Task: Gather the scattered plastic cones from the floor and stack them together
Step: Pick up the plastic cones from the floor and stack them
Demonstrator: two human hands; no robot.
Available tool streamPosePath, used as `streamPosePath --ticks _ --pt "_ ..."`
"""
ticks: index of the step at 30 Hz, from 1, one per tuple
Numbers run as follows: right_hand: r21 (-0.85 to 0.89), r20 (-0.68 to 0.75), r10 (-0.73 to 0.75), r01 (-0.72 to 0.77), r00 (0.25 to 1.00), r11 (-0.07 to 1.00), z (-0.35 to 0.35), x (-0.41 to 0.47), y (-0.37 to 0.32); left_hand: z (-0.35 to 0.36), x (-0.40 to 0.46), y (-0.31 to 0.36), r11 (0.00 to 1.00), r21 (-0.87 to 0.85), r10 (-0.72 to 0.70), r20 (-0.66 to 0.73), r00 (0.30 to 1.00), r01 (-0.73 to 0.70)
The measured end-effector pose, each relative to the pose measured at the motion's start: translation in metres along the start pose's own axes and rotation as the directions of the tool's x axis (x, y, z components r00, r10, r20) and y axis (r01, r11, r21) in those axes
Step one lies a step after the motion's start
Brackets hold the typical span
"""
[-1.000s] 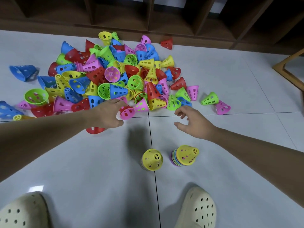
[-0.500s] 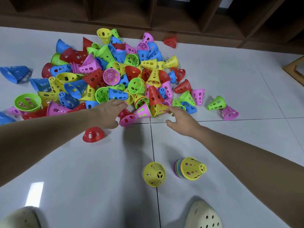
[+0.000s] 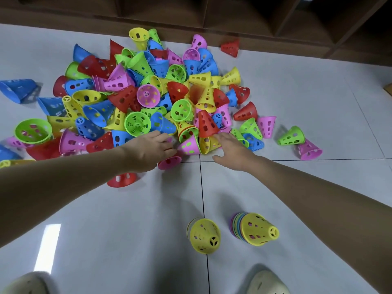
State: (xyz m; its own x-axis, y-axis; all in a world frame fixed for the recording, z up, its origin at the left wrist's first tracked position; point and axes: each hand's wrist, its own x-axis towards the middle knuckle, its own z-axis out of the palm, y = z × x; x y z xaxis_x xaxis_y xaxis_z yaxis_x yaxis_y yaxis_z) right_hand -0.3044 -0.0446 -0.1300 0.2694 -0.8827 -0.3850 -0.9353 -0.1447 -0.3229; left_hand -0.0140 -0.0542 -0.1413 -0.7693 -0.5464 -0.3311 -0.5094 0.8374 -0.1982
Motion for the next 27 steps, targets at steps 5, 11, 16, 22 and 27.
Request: streamPosePath --ticks 5,11,16,22,27 --pt "0.053 0.013 0.018 -0.019 1.0 0.998 0.013 0.002 0.0 0.004 -0.004 0.005 0.995 -0.075 0.06 -0.049 0.997 -0.063" --pt "-0.183 0.119 -0.081 0.102 0.99 0.978 0.023 -0.004 -0.002 0.019 -0.016 0.029 0.989 -0.125 0.065 -0.06 0.996 -0.072" --pt "-0.454 0.26 -0.172 0.277 0.95 0.847 0.026 -0.015 -0.005 0.019 -0.027 0.051 0.962 -0.271 0.001 0.086 0.996 0.023" --pt "-0.163 0.28 -0.061 0.11 0.958 0.98 0.037 -0.033 0.004 0.016 -0.031 0.05 0.907 -0.413 -0.073 0.026 0.997 0.077" --pt "0.105 0.202 0.041 -0.064 0.979 0.992 0.03 -0.05 0.008 0.02 -0.032 0.05 0.854 -0.488 -0.182 0.049 0.982 0.182"
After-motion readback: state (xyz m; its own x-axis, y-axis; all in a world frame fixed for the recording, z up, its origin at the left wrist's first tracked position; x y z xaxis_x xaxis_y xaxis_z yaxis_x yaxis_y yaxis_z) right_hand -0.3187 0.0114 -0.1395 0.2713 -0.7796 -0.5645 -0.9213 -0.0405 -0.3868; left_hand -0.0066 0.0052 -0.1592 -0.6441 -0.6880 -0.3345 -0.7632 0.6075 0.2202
